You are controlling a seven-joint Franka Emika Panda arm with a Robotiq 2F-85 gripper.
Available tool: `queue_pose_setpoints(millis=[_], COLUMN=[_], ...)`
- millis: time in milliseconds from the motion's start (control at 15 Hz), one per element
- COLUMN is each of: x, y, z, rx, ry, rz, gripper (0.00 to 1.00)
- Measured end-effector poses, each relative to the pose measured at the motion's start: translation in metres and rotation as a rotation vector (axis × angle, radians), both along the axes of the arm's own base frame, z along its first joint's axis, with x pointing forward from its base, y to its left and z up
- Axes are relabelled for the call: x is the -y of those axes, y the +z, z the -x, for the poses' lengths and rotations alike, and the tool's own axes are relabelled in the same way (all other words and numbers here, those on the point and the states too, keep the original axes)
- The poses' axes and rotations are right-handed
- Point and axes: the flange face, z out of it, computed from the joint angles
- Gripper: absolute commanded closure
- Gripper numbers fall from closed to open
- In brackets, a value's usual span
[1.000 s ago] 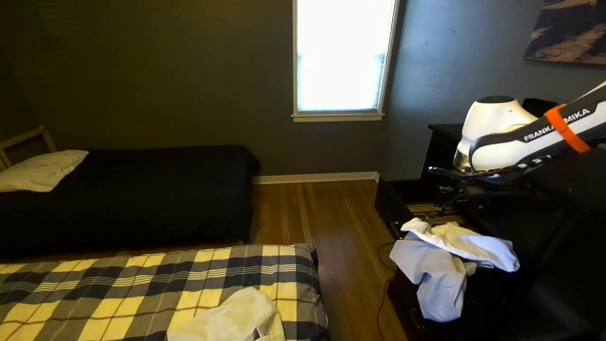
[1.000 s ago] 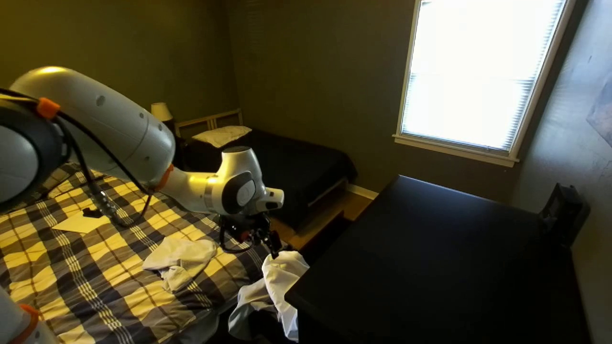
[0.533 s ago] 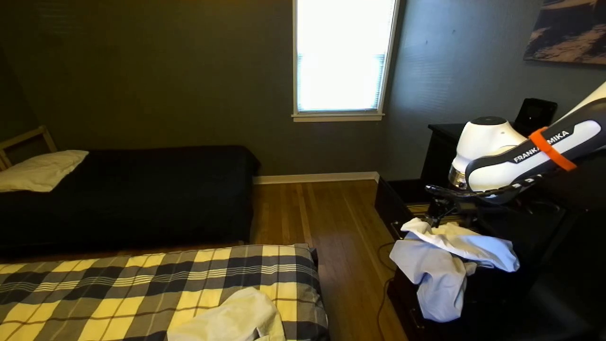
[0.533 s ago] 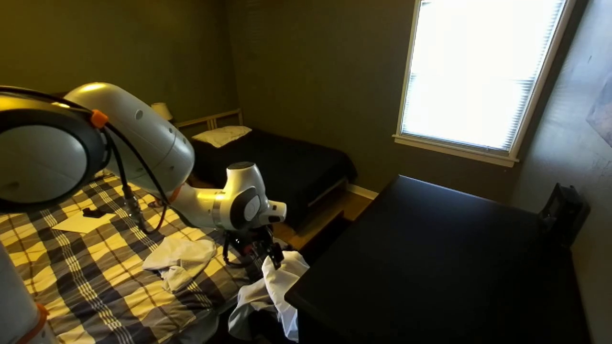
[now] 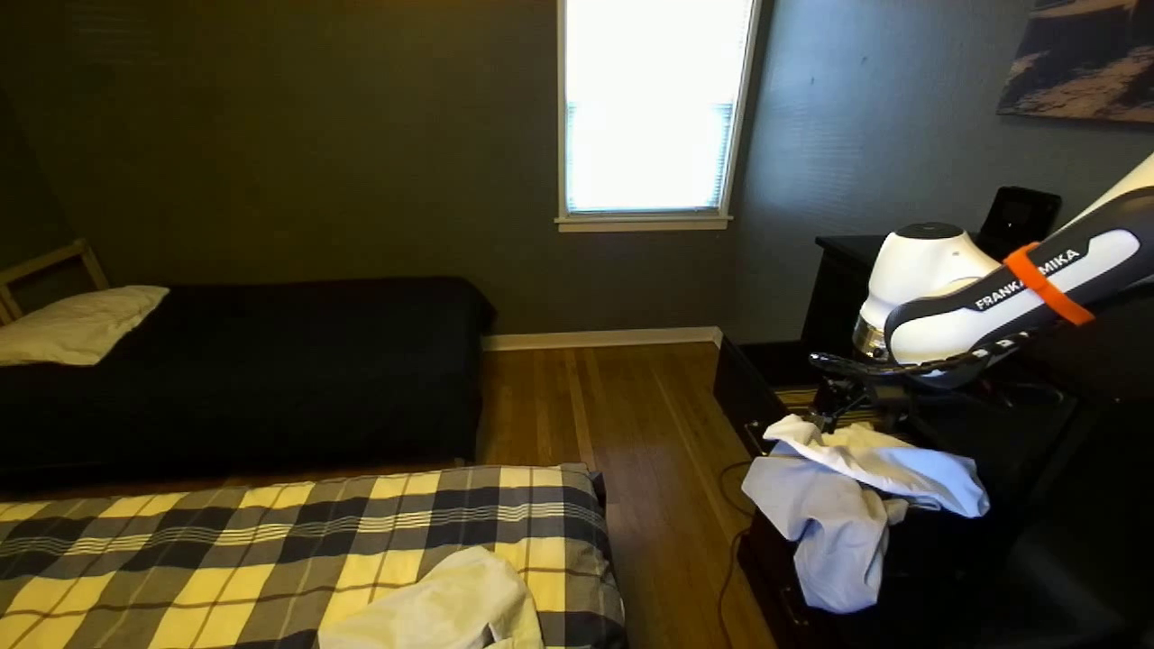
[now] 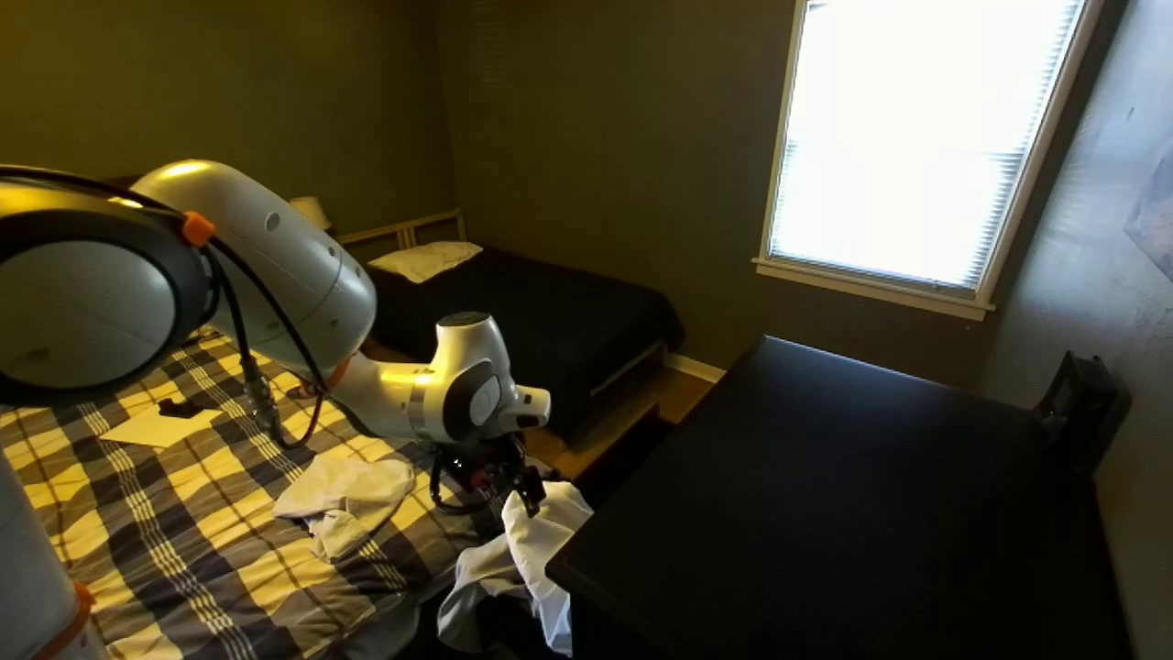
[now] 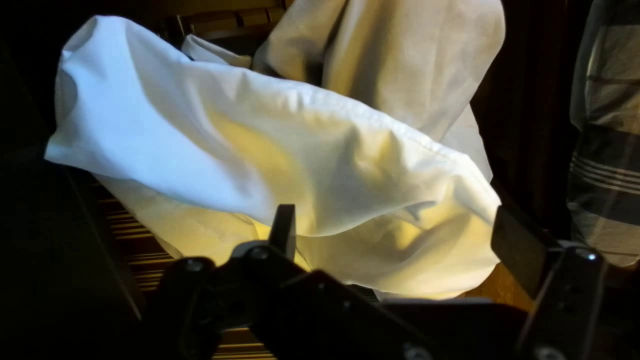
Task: Push the white cloth into the open drawer and then close it
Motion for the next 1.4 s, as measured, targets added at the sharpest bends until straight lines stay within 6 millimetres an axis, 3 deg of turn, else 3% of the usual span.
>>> queue_pose_setpoints(millis=[1067,1133,1400], x=[-0.013,-0.013,-0.013], y=[-0.068,-0.07,-0.075], z=[-0.02,-0.021,-0.024], rx=[-0.011,-0.015,-0.019], ry=[0.27,0.284,0.318], rz=[0.009,0.012,0.024], gripper=[0.0,0.16,0.49])
